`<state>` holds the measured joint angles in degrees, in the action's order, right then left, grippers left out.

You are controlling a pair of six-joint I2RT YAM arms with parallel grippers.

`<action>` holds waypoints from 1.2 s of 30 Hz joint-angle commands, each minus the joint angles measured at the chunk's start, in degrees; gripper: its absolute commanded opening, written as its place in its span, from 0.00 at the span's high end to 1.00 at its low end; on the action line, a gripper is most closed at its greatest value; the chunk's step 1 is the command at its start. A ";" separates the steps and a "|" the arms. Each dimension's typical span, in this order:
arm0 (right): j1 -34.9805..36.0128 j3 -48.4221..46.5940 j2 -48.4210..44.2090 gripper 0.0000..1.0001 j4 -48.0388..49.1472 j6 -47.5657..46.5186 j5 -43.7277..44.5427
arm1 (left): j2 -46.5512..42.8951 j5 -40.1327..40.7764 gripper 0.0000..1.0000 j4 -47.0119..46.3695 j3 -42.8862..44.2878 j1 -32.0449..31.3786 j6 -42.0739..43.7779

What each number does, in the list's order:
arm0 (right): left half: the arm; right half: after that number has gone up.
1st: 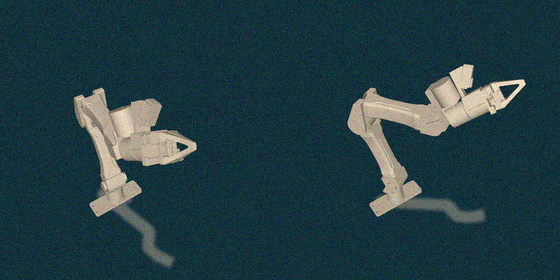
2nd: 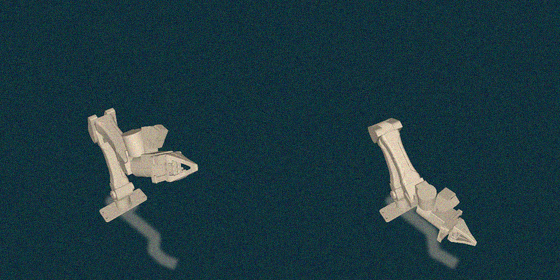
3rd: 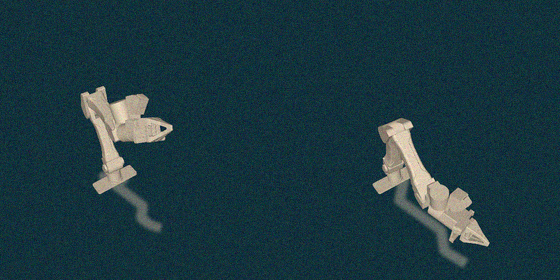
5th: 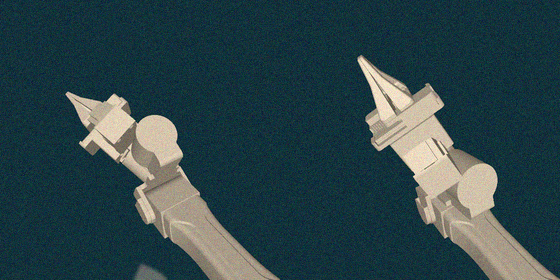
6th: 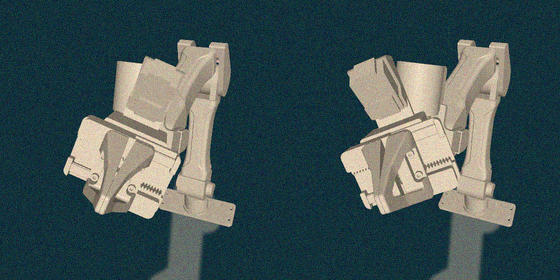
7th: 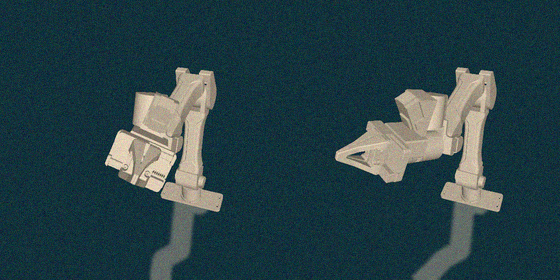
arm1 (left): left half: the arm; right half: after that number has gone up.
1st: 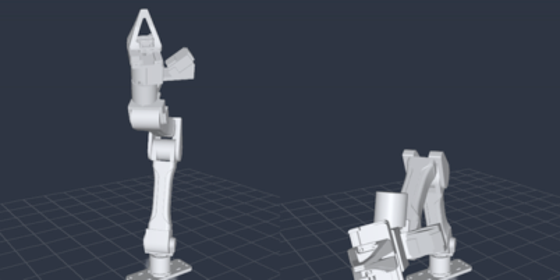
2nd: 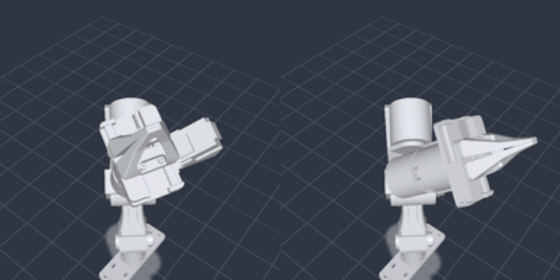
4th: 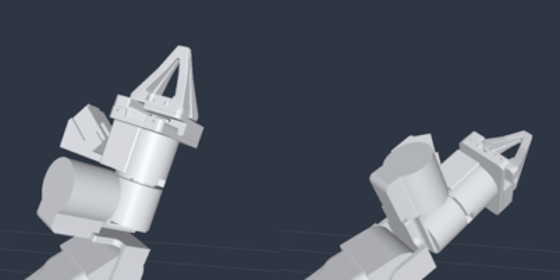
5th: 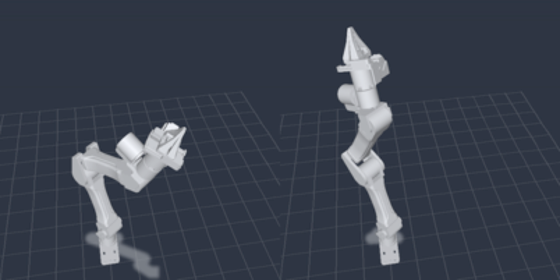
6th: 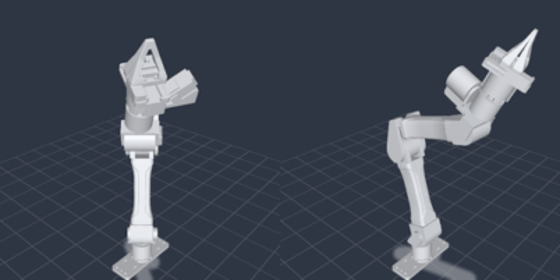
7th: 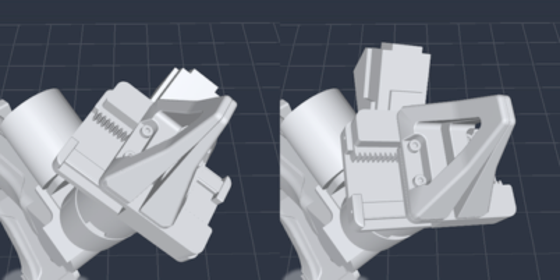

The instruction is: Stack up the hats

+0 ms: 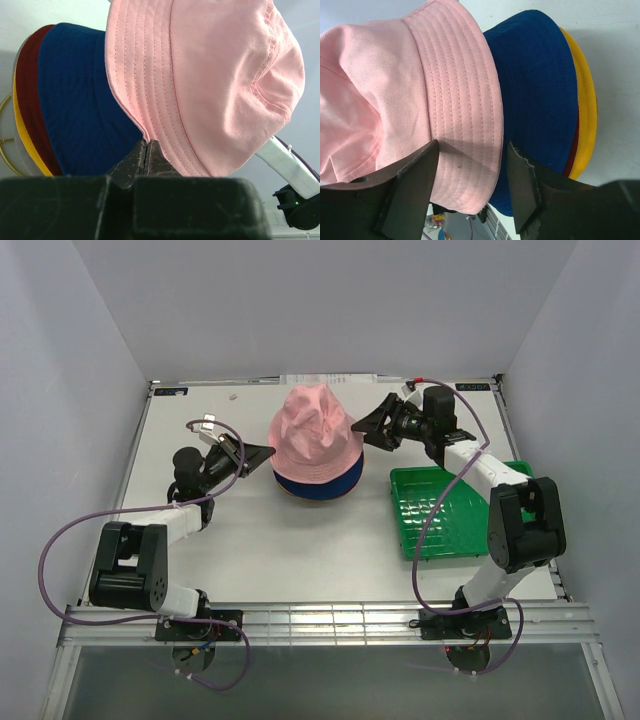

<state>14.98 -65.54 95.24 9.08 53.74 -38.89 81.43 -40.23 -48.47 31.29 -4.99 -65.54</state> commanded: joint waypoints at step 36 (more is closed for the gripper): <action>-2.24 9.99 2.76 0.92 11.67 4.98 1.54 | 1.63 7.08 1.00 8.63 -2.02 0.34 1.20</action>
<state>13.10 -55.68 97.23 23.38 62.00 -39.79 83.18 -35.86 -44.64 29.45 -4.99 -65.89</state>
